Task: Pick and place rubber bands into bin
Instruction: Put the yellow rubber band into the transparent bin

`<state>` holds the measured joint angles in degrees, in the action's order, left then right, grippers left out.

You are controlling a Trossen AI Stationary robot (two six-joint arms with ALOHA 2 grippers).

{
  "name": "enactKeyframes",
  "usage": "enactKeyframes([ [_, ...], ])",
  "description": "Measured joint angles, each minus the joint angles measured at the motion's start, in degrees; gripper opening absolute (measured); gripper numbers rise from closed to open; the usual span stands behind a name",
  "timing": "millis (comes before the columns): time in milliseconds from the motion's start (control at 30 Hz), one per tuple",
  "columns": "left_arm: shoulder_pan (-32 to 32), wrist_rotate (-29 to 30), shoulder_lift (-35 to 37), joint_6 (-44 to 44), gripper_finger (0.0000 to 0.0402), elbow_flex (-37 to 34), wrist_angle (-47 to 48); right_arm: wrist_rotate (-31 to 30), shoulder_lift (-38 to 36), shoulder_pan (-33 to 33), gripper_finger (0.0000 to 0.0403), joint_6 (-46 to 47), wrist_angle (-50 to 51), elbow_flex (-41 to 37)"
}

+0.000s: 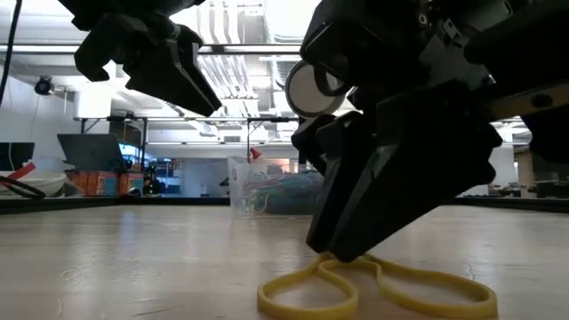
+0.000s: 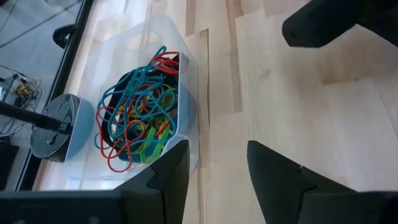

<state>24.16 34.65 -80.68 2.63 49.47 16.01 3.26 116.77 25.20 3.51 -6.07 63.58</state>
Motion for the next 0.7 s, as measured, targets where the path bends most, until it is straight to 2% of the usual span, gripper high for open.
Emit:
enactKeyframes([
  [400, 0.0, 0.0, 0.0, 0.0, 0.0146, 0.0, -0.5, -0.3, 0.3, -0.1, 0.0069, 2.5, 2.2, 0.1],
  [700, 0.0, 0.0, 0.0, 0.0, 0.0146, 0.0, -0.5, -0.7, 0.2, -0.1, 0.0068, 5.3, 3.6, -0.5],
])
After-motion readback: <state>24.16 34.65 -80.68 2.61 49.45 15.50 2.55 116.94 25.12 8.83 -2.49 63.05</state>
